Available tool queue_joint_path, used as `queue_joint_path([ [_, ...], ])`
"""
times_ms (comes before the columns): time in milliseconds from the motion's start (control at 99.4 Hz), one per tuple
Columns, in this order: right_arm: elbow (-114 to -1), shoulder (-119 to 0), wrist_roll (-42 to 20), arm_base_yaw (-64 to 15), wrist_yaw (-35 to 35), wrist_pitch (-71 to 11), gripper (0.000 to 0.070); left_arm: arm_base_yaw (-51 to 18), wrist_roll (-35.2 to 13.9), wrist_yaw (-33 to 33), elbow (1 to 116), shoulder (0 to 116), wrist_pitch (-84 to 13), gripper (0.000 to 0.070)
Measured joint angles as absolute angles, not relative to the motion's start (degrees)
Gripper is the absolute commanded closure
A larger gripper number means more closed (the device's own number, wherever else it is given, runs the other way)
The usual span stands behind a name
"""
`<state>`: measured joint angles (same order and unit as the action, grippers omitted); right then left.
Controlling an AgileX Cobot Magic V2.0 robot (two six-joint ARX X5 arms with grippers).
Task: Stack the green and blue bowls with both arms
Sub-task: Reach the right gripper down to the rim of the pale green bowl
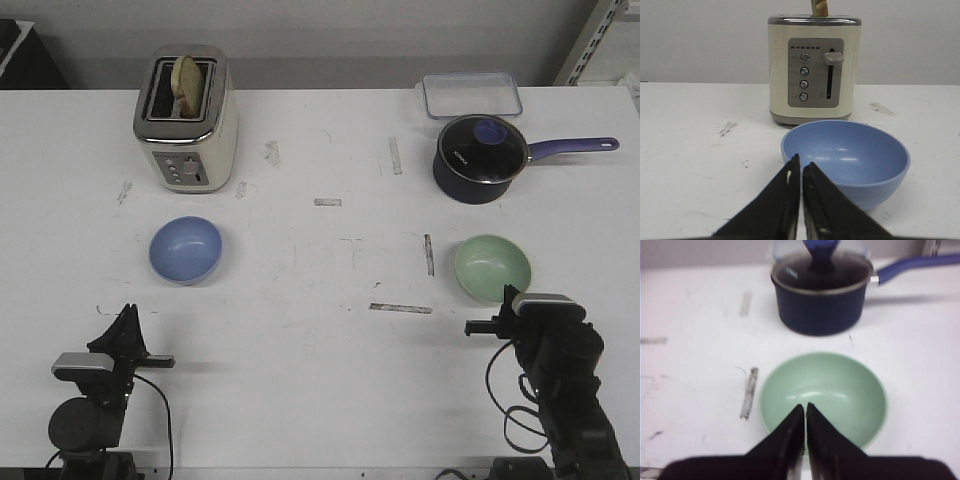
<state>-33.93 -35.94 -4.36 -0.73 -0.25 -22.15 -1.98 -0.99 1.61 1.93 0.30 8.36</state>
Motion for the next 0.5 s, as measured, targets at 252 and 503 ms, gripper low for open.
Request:
queue_joint_path([
  [252,-47.4,-48.4,-4.4,-0.5,-0.2,-35.8,0.0700,-2.0,-1.0,1.6,1.9,0.3,8.4,0.0699],
  [503,-58.5,-58.8,-7.5,2.7,-1.6,-44.2,0.0700,-2.0,-1.0,1.6,1.9,0.3,8.4,0.0698],
])
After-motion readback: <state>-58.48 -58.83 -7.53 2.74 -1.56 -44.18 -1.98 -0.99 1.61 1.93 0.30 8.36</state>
